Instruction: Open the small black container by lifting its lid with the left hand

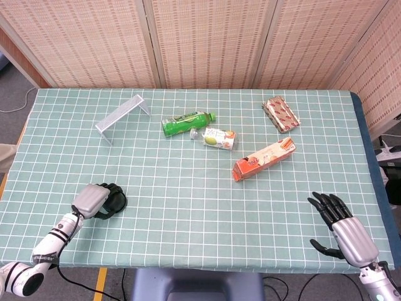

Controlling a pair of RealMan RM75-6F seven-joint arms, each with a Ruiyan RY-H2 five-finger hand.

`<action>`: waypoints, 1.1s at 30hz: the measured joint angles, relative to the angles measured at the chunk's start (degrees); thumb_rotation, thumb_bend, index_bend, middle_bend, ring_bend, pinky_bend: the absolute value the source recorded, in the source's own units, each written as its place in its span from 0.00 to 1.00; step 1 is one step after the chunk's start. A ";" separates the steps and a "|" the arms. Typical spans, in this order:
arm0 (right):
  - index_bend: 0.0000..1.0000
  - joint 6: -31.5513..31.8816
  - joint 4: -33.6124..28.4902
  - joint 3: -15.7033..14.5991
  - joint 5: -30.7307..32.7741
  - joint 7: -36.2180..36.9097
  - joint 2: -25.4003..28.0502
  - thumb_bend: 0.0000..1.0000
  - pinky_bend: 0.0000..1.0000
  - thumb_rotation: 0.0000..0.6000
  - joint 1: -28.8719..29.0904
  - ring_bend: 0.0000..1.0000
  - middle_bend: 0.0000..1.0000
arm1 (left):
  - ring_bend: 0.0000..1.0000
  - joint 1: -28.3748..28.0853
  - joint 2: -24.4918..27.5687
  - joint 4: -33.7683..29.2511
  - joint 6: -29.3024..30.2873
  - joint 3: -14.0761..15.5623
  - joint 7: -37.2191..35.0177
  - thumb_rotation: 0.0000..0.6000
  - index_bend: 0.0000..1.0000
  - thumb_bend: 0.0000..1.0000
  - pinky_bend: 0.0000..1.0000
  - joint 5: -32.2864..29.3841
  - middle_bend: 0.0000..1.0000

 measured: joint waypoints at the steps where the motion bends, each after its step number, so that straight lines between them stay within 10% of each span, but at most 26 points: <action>1: 0.00 0.00 0.00 0.00 0.00 -0.02 0.00 0.18 0.00 1.00 0.00 0.00 0.00 | 0.38 0.04 -0.02 0.00 0.18 -0.02 -0.12 1.00 0.43 0.34 0.47 0.13 0.43; 18: 0.00 0.60 -0.17 -0.18 -0.47 0.30 0.32 0.18 0.00 1.00 -0.19 0.00 0.00 | 0.38 0.69 -1.71 2.19 0.83 0.23 -1.48 1.00 0.42 0.33 0.31 0.48 0.42; 27: 0.00 0.28 -0.23 -0.15 -0.31 0.25 0.23 0.18 0.00 1.00 -0.06 0.00 0.00 | 0.21 1.05 -0.02 -0.06 1.67 0.34 0.51 1.00 0.32 0.34 0.23 0.48 0.20; 33: 0.00 0.16 -0.27 -0.14 -0.24 0.27 0.27 0.18 0.00 1.00 -0.02 0.00 0.00 | 0.28 1.04 -0.12 -0.26 1.72 0.24 1.53 1.00 0.34 0.34 0.25 0.07 0.28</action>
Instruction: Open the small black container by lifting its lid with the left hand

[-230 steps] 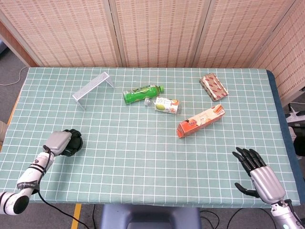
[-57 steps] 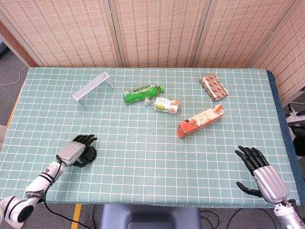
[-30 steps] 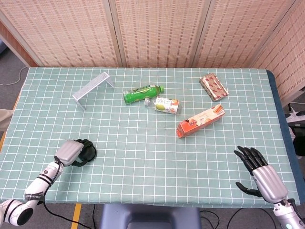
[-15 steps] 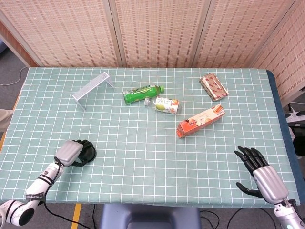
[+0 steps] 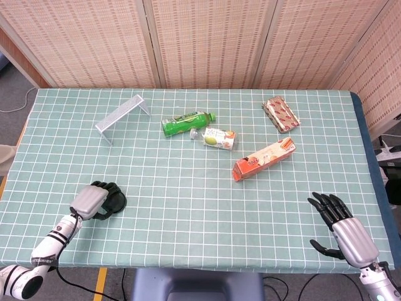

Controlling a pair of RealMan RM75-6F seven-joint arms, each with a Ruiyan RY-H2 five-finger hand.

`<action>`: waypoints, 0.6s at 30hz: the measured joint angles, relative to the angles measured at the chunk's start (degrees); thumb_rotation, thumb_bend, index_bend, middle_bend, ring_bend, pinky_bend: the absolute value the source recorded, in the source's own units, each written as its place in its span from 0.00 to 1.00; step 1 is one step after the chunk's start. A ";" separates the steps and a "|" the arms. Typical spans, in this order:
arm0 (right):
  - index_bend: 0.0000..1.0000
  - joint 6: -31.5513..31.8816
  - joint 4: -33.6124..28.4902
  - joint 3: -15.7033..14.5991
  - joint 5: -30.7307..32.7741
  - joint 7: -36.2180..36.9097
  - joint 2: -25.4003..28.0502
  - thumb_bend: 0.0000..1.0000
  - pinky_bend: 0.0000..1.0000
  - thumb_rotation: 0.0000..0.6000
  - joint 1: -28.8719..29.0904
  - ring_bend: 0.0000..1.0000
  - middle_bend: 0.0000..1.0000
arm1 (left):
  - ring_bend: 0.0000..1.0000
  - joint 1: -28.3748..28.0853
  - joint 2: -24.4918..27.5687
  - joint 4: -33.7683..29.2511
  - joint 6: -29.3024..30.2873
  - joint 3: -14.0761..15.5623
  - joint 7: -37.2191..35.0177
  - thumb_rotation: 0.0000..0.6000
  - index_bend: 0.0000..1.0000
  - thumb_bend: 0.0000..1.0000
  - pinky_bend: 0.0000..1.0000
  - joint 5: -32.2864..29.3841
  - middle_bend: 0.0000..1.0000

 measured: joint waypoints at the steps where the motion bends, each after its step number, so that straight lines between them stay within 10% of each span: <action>1: 0.00 -0.05 0.01 0.00 0.01 0.01 0.00 0.18 0.00 1.00 0.03 0.00 0.00 | 0.27 0.04 0.01 -0.04 0.07 0.01 0.25 1.00 0.34 0.34 0.25 -0.03 0.27; 4: 0.00 -0.13 0.03 -0.01 0.05 0.05 0.01 0.18 0.00 1.00 0.05 0.00 0.00 | 0.26 0.17 0.12 -0.24 0.44 -0.06 0.37 1.00 0.32 0.34 0.25 -0.06 0.27; 9: 0.00 -0.15 -0.01 -0.05 0.02 0.03 0.00 0.18 0.00 1.00 0.05 0.00 0.00 | 0.45 0.37 0.11 -0.21 1.40 -0.20 0.19 1.00 0.53 0.34 0.40 0.61 0.54; 18: 0.00 -0.48 0.05 -0.09 -0.13 -0.24 -0.30 0.18 0.00 1.00 0.24 0.00 0.00 | 0.47 1.29 1.06 -0.50 5.75 -1.22 -0.98 1.00 0.56 0.34 0.43 2.70 0.56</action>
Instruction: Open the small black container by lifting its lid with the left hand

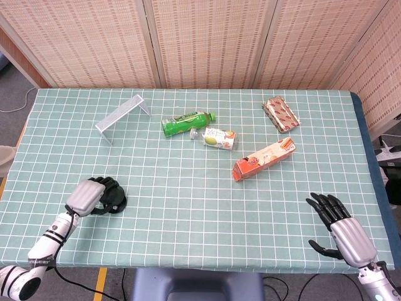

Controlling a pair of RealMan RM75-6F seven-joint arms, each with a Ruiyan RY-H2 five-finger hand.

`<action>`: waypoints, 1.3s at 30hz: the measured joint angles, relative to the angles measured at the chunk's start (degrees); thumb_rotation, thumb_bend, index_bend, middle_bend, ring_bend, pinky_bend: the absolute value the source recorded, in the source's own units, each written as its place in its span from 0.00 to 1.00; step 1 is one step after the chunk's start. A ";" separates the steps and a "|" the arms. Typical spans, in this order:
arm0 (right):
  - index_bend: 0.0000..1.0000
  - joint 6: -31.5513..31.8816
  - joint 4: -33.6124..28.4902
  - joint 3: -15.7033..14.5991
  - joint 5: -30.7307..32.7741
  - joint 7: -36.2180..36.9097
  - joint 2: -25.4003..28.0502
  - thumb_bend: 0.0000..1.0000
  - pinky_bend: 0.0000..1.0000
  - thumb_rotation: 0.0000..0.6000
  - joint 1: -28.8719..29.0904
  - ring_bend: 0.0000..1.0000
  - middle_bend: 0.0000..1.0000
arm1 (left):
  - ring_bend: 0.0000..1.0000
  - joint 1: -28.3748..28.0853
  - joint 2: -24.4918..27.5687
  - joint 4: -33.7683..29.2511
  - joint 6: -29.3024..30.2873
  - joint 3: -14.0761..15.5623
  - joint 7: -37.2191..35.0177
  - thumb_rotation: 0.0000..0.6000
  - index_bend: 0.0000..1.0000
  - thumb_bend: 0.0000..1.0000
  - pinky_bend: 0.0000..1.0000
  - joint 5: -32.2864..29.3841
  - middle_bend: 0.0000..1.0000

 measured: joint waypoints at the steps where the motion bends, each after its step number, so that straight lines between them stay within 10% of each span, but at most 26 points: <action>1: 0.00 -0.03 0.00 -0.01 -0.01 0.02 -0.02 0.18 0.00 1.00 0.02 0.00 0.00 | 0.47 0.10 0.47 -0.18 0.18 -0.14 0.15 1.00 0.56 0.34 0.42 -0.17 0.56; 11: 0.00 0.07 -0.08 -0.10 -0.20 0.04 0.01 0.18 0.00 1.00 0.04 0.00 0.00 | 0.42 0.81 -0.47 6.85 -3.71 -0.60 2.42 1.00 0.43 0.34 0.27 -8.00 0.50; 21: 0.00 -0.35 -0.23 -0.11 0.08 -0.52 -0.24 0.18 0.00 1.00 0.10 0.00 0.00 | 0.02 0.71 -0.98 9.92 -8.77 -0.18 2.79 1.00 0.01 0.34 0.13 -10.84 0.01; 33: 0.00 -0.35 -0.25 -0.27 -0.32 -0.87 -0.41 0.18 0.00 1.00 0.11 0.00 0.00 | 0.00 2.40 1.83 4.21 -4.37 -0.46 1.79 1.00 0.00 0.33 0.06 -9.53 0.00; 39: 0.00 -1.03 -0.30 -0.41 -0.01 -2.26 -0.70 0.18 0.00 1.00 0.10 0.00 0.00 | 0.00 8.32 3.12 -0.25 9.84 0.20 -2.86 1.00 0.00 0.35 0.04 -3.17 0.00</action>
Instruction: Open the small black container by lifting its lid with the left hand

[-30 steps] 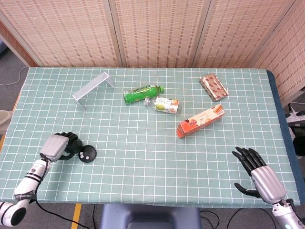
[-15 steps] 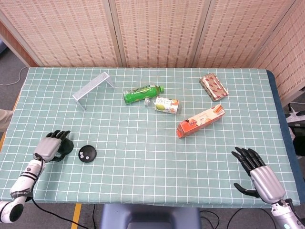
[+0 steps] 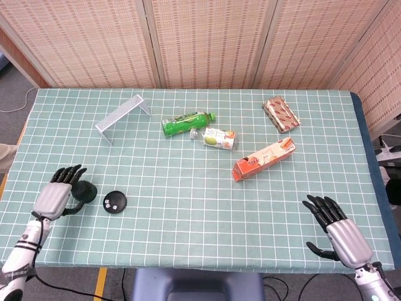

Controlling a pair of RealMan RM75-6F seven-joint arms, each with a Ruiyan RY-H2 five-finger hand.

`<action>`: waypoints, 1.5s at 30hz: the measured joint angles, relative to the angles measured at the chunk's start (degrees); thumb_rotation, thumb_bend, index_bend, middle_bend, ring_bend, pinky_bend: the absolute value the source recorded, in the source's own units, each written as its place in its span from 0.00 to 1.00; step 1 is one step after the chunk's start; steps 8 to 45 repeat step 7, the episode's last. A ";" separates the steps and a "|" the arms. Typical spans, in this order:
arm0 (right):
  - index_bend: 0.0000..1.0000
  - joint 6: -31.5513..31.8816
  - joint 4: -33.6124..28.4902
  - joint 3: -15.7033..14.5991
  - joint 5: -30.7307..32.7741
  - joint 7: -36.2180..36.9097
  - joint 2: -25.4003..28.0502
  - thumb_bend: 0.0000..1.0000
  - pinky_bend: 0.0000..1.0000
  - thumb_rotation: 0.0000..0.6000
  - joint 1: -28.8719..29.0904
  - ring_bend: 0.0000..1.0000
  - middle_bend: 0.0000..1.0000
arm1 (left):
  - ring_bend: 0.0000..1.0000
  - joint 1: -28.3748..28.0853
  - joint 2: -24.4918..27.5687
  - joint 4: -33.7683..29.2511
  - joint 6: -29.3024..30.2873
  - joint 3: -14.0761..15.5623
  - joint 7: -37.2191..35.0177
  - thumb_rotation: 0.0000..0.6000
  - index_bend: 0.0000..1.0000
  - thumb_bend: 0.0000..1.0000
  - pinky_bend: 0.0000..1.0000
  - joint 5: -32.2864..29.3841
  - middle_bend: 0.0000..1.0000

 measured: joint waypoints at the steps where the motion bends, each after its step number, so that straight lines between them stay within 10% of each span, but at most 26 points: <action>1: 0.00 -0.11 -0.02 0.04 0.06 -0.56 -0.19 0.18 0.00 1.00 0.00 0.00 0.00 | 0.00 1.87 -0.04 -0.41 4.21 0.61 -1.16 1.00 0.00 0.35 0.04 2.21 0.00; 7: 0.00 2.49 1.72 0.15 -2.08 -0.90 -2.23 0.18 0.00 1.00 -0.50 0.00 0.00 | 0.00 9.38 0.52 -1.72 18.85 4.50 -3.89 1.00 0.00 0.35 0.04 13.05 0.00; 45: 0.00 2.49 1.72 0.15 -2.08 -0.90 -2.23 0.18 0.00 1.00 -0.50 0.00 0.00 | 0.00 9.38 0.52 -1.72 18.85 4.50 -3.89 1.00 0.00 0.35 0.04 13.05 0.00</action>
